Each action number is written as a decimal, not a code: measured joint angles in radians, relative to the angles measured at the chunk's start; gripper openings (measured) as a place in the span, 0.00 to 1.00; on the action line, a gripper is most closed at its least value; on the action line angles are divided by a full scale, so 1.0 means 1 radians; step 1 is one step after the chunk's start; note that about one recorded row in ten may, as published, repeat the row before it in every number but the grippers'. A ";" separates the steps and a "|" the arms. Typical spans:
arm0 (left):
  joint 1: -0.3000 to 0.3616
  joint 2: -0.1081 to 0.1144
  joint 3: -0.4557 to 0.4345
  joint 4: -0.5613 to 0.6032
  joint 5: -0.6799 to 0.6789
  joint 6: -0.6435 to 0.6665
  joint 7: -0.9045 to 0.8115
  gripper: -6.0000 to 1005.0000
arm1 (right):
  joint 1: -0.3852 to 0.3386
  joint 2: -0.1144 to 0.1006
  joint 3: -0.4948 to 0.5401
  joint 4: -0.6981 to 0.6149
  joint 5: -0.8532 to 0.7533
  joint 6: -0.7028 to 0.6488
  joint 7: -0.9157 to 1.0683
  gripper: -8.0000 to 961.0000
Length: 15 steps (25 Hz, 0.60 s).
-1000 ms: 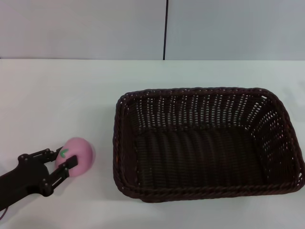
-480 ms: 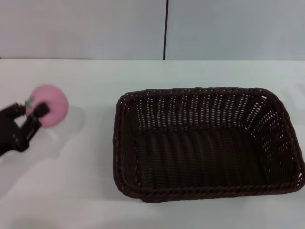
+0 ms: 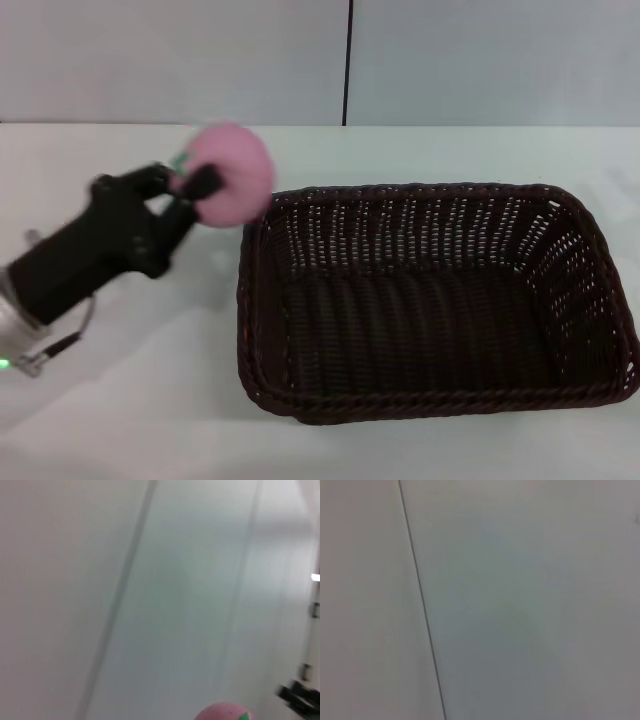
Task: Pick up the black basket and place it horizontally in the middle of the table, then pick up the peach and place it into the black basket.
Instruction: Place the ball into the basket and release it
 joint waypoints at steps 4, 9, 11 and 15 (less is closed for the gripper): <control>-0.017 -0.001 0.041 -0.029 0.002 -0.006 0.035 0.20 | 0.004 -0.001 0.004 -0.001 0.001 0.004 0.000 0.56; -0.030 -0.002 0.073 -0.152 -0.007 -0.057 0.177 0.19 | 0.014 -0.003 0.067 0.016 0.004 0.008 0.000 0.56; -0.028 -0.002 0.072 -0.164 -0.005 -0.064 0.194 0.24 | 0.018 -0.003 0.093 0.029 0.005 0.008 -0.005 0.56; -0.025 -0.002 0.103 -0.177 0.001 -0.089 0.211 0.38 | 0.024 -0.004 0.114 0.038 0.006 0.017 -0.014 0.56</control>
